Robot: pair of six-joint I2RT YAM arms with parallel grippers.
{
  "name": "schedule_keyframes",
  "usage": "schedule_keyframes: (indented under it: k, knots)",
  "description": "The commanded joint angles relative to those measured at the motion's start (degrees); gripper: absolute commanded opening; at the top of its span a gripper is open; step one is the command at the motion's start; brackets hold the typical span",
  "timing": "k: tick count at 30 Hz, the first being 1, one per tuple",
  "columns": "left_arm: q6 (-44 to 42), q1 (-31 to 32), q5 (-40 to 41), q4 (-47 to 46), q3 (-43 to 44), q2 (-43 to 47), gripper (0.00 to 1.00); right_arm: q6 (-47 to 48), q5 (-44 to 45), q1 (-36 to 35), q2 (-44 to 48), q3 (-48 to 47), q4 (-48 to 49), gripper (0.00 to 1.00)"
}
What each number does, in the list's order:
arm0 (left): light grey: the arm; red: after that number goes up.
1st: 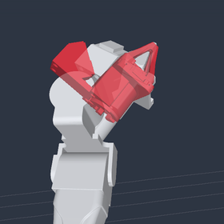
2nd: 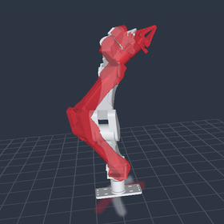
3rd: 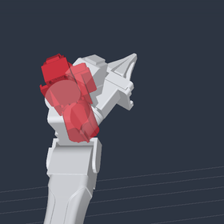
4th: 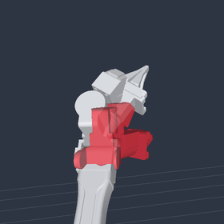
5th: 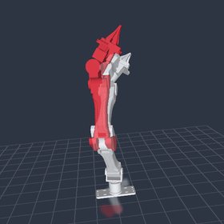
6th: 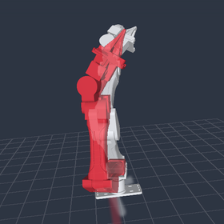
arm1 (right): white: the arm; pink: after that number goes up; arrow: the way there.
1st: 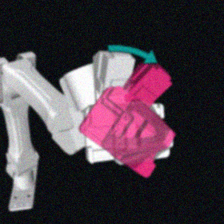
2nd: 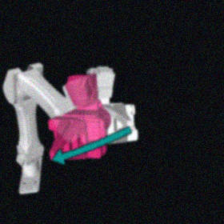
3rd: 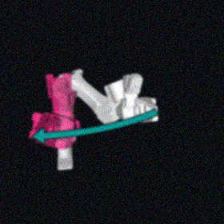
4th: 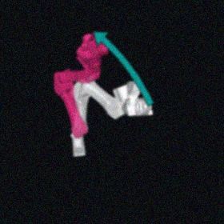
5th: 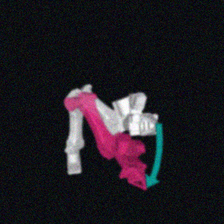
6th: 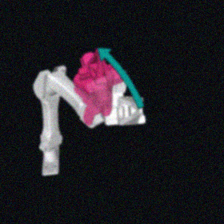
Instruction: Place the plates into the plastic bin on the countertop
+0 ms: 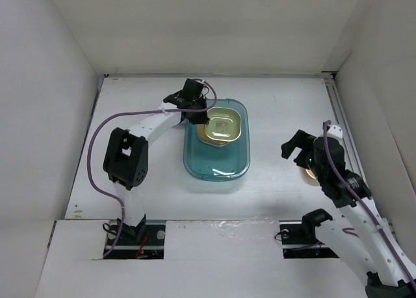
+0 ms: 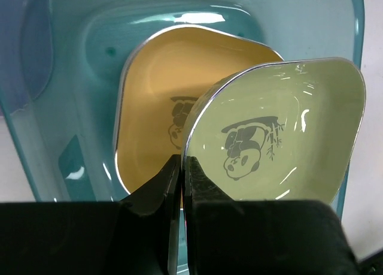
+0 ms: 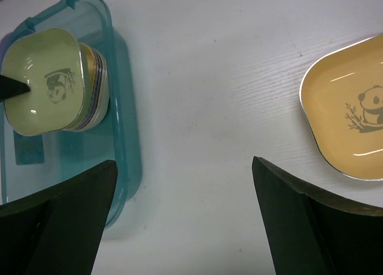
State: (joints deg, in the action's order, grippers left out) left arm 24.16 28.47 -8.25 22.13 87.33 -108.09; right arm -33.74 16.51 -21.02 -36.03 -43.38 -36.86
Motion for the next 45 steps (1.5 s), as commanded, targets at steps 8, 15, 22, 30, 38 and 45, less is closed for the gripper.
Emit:
schedule_keyframes:
  k: [8, 15, 22, 30, 38, 45]
  knots:
    - [2.20, -1.39, 7.64, -0.07, 0.65, 4.12, 0.16, -3.88, 3.69, 0.36, -1.67, -0.31, -0.83, 1.00]
    - [2.20, -1.40, 7.12, -0.68, 0.65, 6.49, 0.61, -8.28, 8.98, 2.38, -7.38, 2.24, -0.50, 1.00]
    - [2.20, -0.08, 5.79, 0.02, 2.14, 13.43, 1.00, -2.66, 2.92, 13.01, -19.76, 4.00, 9.96, 1.00]
    - [3.96, -0.08, 9.31, -0.16, 0.21, 21.08, 1.00, 3.23, -2.87, 20.48, -36.81, -0.39, 15.50, 0.94]
    - [8.09, -7.28, 11.33, -0.33, -3.30, 22.75, 1.00, 6.05, -5.00, 23.74, -48.42, -4.69, 16.38, 0.63]
    - [13.19, -19.92, 8.78, -4.38, -12.18, 23.98, 1.00, 7.19, -3.60, 23.74, -55.36, -12.33, 15.69, 0.00]
